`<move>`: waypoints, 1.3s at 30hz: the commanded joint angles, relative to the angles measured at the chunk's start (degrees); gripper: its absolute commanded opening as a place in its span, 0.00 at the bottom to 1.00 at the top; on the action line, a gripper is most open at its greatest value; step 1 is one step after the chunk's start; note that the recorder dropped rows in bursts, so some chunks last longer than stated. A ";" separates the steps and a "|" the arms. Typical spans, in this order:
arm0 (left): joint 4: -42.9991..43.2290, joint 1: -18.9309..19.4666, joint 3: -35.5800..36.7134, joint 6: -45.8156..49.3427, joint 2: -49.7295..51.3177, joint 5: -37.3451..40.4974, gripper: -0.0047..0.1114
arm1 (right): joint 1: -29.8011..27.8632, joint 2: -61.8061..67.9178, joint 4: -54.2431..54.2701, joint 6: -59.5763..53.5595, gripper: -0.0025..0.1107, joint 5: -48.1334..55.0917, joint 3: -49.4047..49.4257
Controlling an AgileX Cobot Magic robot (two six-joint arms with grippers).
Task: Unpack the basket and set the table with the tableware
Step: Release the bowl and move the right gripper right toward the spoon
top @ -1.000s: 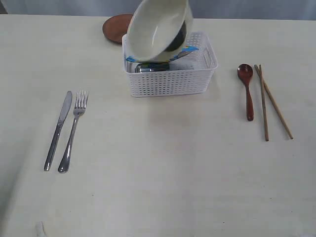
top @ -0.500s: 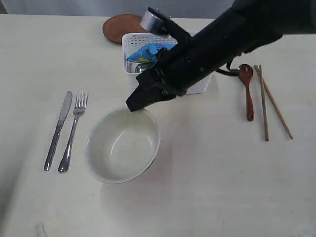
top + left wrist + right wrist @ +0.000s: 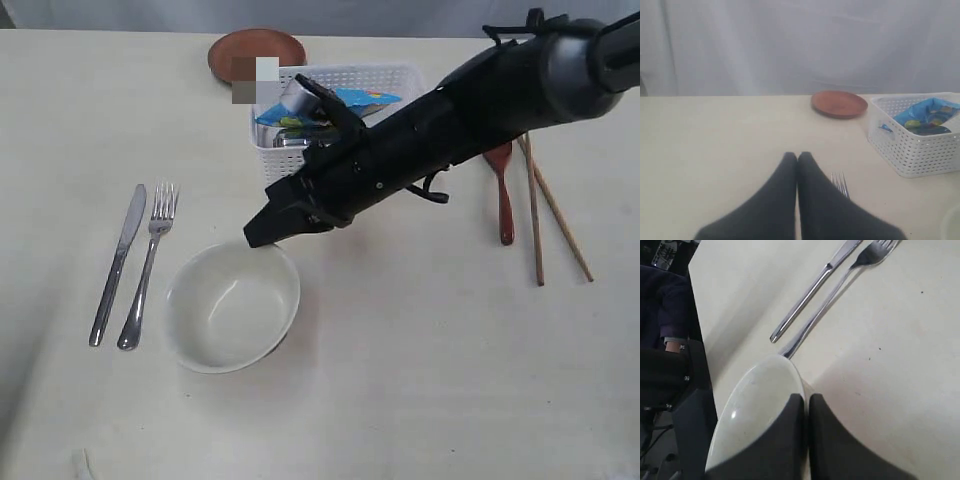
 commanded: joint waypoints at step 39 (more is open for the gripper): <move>-0.23 -0.06 0.16 0.02 -0.21 -0.36 0.04 | -17.03 -23.21 -23.98 18.63 0.38 -15.45 -4.90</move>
